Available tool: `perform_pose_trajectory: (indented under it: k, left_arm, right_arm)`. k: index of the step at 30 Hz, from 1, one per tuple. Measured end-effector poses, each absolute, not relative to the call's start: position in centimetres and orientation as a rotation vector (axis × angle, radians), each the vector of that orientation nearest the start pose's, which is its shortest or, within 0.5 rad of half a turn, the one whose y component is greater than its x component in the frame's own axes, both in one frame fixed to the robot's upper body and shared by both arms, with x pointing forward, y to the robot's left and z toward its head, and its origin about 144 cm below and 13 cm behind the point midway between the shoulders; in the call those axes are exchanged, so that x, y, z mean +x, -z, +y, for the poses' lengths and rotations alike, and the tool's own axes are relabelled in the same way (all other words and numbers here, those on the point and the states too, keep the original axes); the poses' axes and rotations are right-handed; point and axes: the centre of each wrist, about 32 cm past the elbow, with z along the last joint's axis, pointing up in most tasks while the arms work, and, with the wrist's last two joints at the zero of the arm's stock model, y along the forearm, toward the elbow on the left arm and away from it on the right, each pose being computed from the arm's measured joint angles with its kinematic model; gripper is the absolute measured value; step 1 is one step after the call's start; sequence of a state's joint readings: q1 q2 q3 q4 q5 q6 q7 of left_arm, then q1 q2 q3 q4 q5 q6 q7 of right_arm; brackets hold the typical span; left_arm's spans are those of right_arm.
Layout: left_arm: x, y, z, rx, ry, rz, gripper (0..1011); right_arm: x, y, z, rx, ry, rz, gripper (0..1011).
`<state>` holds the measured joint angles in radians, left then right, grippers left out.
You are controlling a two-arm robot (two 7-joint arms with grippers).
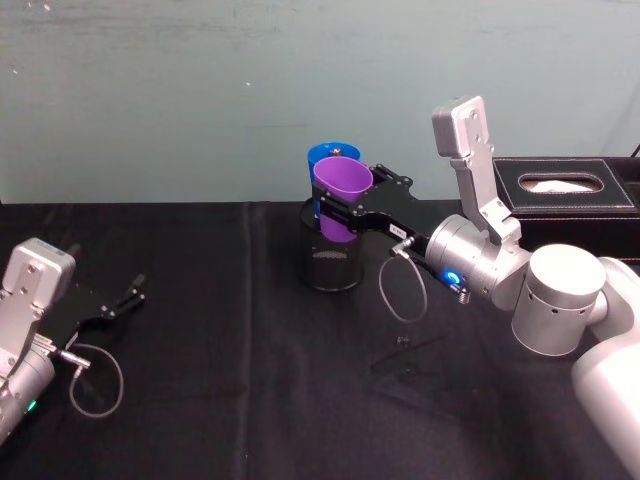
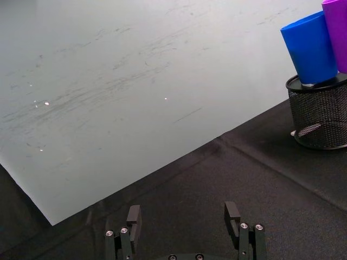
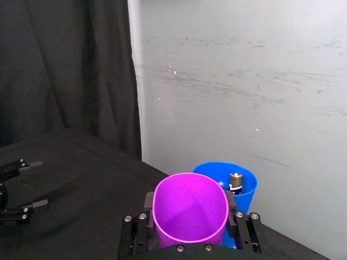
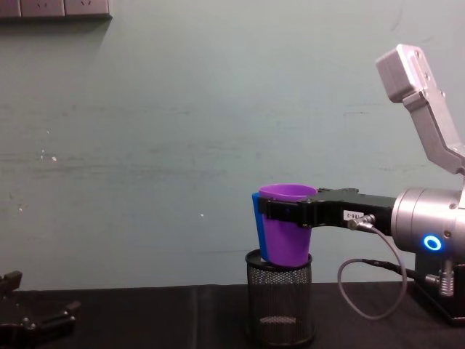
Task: Pick up one cup with a gripper and tap it against the other cup.
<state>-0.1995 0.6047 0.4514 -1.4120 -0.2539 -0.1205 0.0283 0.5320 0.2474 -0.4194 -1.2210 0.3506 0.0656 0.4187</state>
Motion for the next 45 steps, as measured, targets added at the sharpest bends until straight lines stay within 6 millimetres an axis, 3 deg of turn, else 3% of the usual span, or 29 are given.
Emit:
perform_pose_trajectory:
  k: [45]
  left_arm:
    - [48.86,-113.98,30.97,0.305,-1.248,-0.285,1000]
  right_arm:
    - [58.80,-121.55,-20.63,-0.045,0.864,-0.044,723]
